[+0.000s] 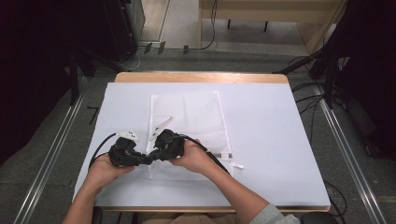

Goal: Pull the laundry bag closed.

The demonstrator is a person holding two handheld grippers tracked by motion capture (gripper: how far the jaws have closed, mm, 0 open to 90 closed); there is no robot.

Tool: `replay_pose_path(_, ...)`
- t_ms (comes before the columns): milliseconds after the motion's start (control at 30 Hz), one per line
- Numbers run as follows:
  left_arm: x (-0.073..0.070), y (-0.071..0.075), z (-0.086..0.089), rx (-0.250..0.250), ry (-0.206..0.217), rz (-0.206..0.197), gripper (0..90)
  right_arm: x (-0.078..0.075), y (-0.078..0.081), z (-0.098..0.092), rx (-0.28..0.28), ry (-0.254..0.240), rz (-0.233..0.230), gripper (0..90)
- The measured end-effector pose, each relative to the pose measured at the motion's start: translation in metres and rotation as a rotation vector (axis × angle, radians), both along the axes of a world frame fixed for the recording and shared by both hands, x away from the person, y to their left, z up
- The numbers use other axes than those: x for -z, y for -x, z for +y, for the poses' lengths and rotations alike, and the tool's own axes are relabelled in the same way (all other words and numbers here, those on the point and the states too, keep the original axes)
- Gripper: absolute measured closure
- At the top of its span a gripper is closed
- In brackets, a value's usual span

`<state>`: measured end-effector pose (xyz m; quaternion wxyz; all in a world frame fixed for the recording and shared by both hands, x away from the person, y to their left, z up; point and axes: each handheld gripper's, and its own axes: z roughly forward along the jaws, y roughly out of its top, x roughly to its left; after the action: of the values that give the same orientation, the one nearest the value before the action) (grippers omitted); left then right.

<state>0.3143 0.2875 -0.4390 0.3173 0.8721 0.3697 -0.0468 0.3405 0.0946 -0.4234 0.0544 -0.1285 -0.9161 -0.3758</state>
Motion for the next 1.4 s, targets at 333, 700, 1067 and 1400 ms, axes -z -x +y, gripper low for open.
replay_pose_path(333, -0.002, -0.002, 0.001, -0.043, 0.019, 0.064, 88.0, 0.002, -0.002, 0.000, 0.028, 0.010, -0.002, 88.2)
replay_pose_path(700, -0.003, -0.004, 0.003, -0.055, 0.028, 0.077, 88.5, 0.006, -0.005, -0.002, 0.032, 0.014, -0.021, 88.4)
replay_pose_path(1067, -0.003, -0.004, 0.003, -0.052, 0.021, 0.069, 88.6, 0.012, -0.010, -0.008, 0.038, 0.024, -0.021, 88.4)
replay_pose_path(1400, -0.003, -0.004, 0.005, -0.046, 0.029, 0.050, 88.4, 0.013, -0.010, -0.017, 0.056, 0.018, -0.018, 88.3)
